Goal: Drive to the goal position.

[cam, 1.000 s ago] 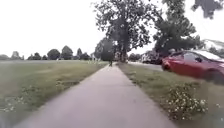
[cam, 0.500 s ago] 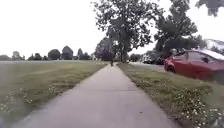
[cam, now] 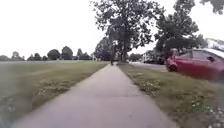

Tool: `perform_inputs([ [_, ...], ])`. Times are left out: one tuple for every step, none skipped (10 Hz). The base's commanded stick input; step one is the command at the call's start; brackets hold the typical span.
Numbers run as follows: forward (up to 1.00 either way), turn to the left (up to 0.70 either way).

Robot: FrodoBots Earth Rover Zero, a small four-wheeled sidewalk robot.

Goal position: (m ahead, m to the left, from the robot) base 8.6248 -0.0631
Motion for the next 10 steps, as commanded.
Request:
perform_inputs([
  [0.7,0.0],
  [0.7,0.0],
  [0.7,0.0],
  [0.7,0.0],
  [0.7,0.0],
  [0.7,0.0],
  [0.7,0.0],
  [0.7,0.0],
  [0.7,0.0],
  [0.7,0.0],
])
